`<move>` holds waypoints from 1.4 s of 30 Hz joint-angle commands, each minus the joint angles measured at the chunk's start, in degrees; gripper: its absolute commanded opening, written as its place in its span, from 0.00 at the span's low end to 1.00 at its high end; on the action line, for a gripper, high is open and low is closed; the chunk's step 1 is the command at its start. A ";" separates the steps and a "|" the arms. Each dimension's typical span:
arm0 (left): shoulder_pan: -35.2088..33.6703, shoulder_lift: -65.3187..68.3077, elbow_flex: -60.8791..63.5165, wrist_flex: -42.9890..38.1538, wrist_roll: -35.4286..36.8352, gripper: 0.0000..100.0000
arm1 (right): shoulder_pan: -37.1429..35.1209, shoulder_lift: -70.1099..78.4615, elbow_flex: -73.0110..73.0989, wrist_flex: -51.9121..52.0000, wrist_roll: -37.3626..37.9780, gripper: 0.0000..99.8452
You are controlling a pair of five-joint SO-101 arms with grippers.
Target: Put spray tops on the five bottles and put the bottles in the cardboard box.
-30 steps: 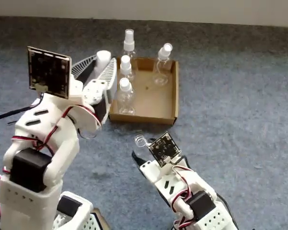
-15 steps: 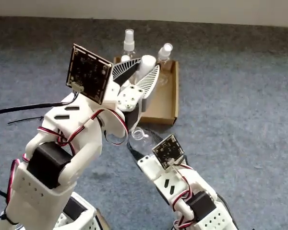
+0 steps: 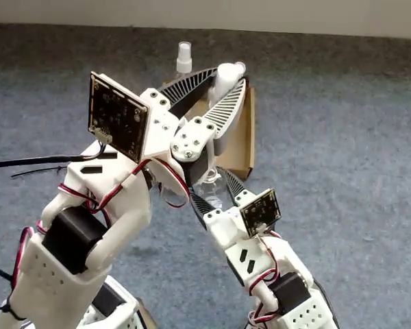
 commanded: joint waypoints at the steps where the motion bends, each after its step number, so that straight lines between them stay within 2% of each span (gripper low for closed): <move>1: 0.84 0.22 -2.07 -1.93 0.00 0.00 | 0.66 -0.57 -2.24 -1.45 -0.62 0.00; 8: 0.84 5.05 1.45 -6.86 0.09 0.00 | 0.66 -0.57 -2.24 -1.36 -0.62 0.00; 13: 0.84 8.22 0.48 -6.59 0.09 0.00 | 0.92 -0.57 -2.24 -1.36 -0.62 0.00; 24: 0.84 5.32 1.01 -6.42 0.09 0.00 | 1.01 -0.57 -2.24 -1.36 -0.62 0.00; 35: 0.22 -4.00 12.88 4.66 -0.44 0.00 | 1.10 -0.57 -2.24 -1.36 -0.70 0.00; 42: 0.22 -10.95 23.52 5.63 -9.14 0.00 | 1.10 -0.57 -2.24 -1.36 -0.70 0.00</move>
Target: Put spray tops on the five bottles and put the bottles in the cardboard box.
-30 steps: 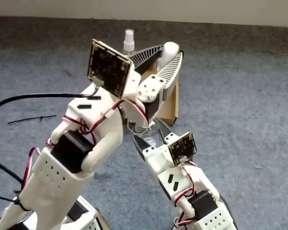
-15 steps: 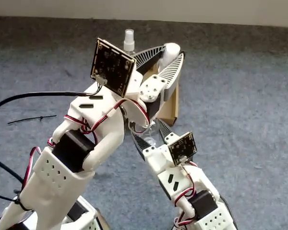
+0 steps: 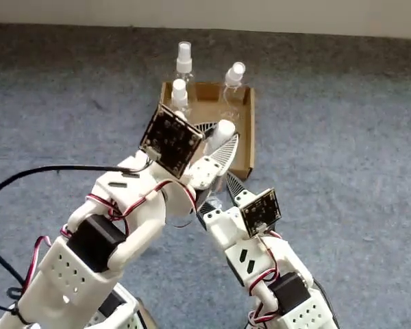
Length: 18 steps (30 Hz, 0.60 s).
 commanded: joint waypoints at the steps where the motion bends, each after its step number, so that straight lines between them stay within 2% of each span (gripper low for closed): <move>1: -0.04 -5.14 4.79 0.44 -4.48 0.00 | 1.10 -0.48 -2.33 -1.36 -0.35 0.00; 5: -0.04 -9.36 8.92 0.88 -7.38 0.00 | 1.10 -0.48 -2.33 -1.36 -0.35 0.00; 10: 0.04 -12.79 9.19 7.47 -10.99 0.01 | 1.10 -0.48 -2.33 -1.36 -0.35 0.00; 14: -0.04 -13.32 9.19 9.76 -11.08 0.14 | 1.10 -0.48 -2.33 -1.36 -0.35 0.00; 18: -0.04 -13.67 6.99 9.58 -10.99 0.14 | 1.10 -0.48 -2.24 -1.36 -0.35 0.00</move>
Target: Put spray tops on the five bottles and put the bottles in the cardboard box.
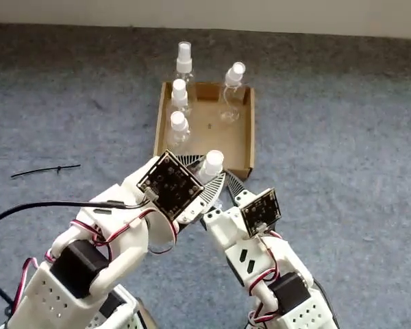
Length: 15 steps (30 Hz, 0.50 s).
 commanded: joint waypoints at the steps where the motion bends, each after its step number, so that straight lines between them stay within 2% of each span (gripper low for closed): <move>1: 0.13 -0.66 -4.70 0.26 -0.26 0.14 | 1.10 -0.48 -2.24 -1.36 -0.35 0.00; 7: 0.13 -0.40 -16.75 0.44 -0.18 0.14 | 1.10 -0.48 -0.13 -1.36 -0.35 0.00; 15: -1.54 8.04 -17.63 0.26 -0.26 0.14 | 1.01 -0.48 -0.22 -1.36 -0.35 0.00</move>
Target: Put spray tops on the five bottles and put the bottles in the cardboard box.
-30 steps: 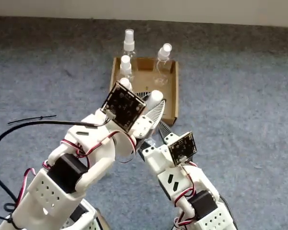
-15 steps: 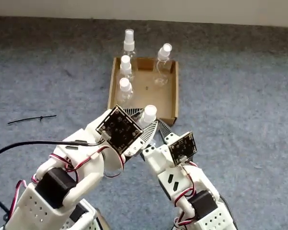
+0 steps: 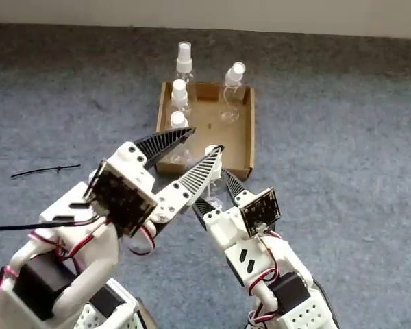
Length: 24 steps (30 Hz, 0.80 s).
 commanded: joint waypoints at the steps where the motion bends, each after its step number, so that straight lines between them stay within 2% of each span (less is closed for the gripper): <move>1: -1.80 6.20 -2.86 0.00 -0.09 0.14 | 1.01 -0.48 -0.57 -1.36 -0.35 0.00; 9: -3.47 13.93 -6.20 0.09 -0.09 0.14 | 1.01 -0.48 -0.57 -1.36 -0.35 0.00; 24: -3.30 15.08 7.43 0.09 -0.44 0.14 | 1.01 -0.48 -0.48 -1.36 -0.35 0.00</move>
